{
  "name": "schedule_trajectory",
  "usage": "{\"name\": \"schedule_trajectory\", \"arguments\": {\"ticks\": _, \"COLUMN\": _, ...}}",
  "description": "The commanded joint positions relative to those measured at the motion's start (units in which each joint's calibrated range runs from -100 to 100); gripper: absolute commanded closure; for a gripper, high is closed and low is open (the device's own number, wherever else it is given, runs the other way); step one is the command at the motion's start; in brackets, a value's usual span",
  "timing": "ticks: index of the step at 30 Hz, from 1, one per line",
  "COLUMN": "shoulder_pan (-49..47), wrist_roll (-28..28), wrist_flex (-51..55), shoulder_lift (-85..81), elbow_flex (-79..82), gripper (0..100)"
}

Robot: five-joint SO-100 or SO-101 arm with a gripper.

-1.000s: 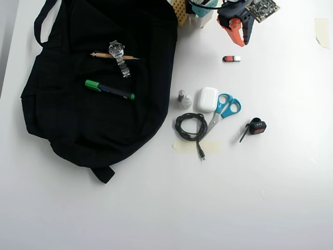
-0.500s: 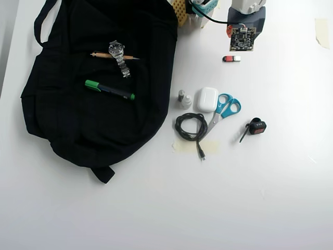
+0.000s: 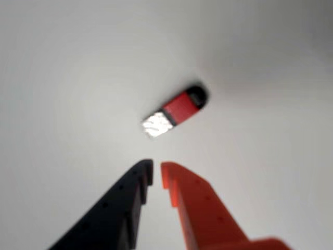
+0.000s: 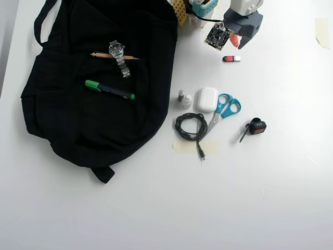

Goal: Put the usb stick into the black bag

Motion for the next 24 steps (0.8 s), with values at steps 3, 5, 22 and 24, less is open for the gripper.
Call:
{"name": "schedule_trajectory", "arguments": {"ticks": 3, "shoulder_pan": 1.18, "wrist_roll": -9.42, "wrist_flex": -0.91, "shoulder_lift": -1.13, "elbow_flex": 2.70, "gripper": 98}}
{"name": "schedule_trajectory", "arguments": {"ticks": 5, "shoulder_pan": 2.30, "wrist_roll": -9.52, "wrist_flex": -0.57, "shoulder_lift": -1.13, "elbow_flex": 2.70, "gripper": 98}}
{"name": "schedule_trajectory", "arguments": {"ticks": 22, "shoulder_pan": 10.83, "wrist_roll": 1.02, "wrist_flex": -1.17, "shoulder_lift": -0.22, "elbow_flex": 0.37, "gripper": 98}}
{"name": "schedule_trajectory", "arguments": {"ticks": 24, "shoulder_pan": 10.45, "wrist_roll": 7.99, "wrist_flex": -2.81, "shoulder_lift": -1.05, "elbow_flex": 0.46, "gripper": 98}}
